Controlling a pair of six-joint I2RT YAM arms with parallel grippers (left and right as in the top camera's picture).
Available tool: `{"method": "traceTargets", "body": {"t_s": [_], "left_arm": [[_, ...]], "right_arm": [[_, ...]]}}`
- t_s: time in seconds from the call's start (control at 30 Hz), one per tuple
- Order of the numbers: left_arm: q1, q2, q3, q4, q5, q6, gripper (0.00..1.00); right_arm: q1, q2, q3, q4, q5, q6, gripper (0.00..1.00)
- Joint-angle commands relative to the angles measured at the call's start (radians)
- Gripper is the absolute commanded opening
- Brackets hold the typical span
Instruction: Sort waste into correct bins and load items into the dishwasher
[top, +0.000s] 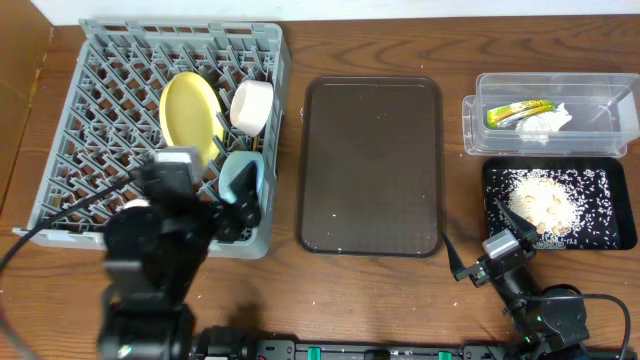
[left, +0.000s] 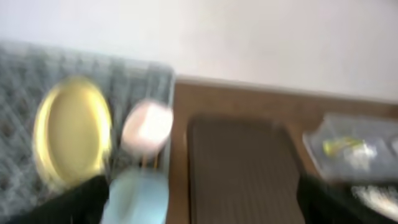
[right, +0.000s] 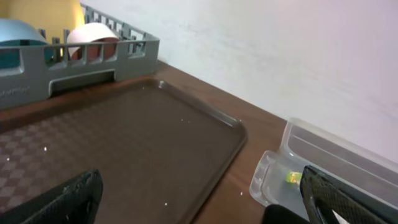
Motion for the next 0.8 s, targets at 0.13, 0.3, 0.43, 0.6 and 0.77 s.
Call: {"method": "traceTargets", "body": {"t_s": [0.13, 0.3, 0.43, 0.6, 0.77], "left_arm": [[-0.036, -0.212, -0.4, 0.34, -0.022, 0.059, 0.97], [-0.035, -0.401, -0.536, 0.353, -0.091, 0.059, 0.97], [-0.035, -0.522, -0.6, 0.352, -0.135, 0.063, 0.97], [-0.035, -0.636, -0.694, 0.36, -0.154, 0.065, 0.98], [-0.035, -0.636, -0.748, 0.37, -0.176, 0.066, 0.98]], "right_arm": [[-0.013, -0.005, -0.002, -0.005, 0.002, -0.004, 0.99], [-0.013, -0.005, -0.002, -0.005, 0.002, -0.004, 0.99], [-0.013, -0.005, -0.002, -0.005, 0.002, -0.004, 0.99], [-0.013, -0.005, -0.002, -0.005, 0.002, -0.004, 0.99], [-0.013, -0.005, -0.002, -0.005, 0.002, -0.004, 0.99]]}}
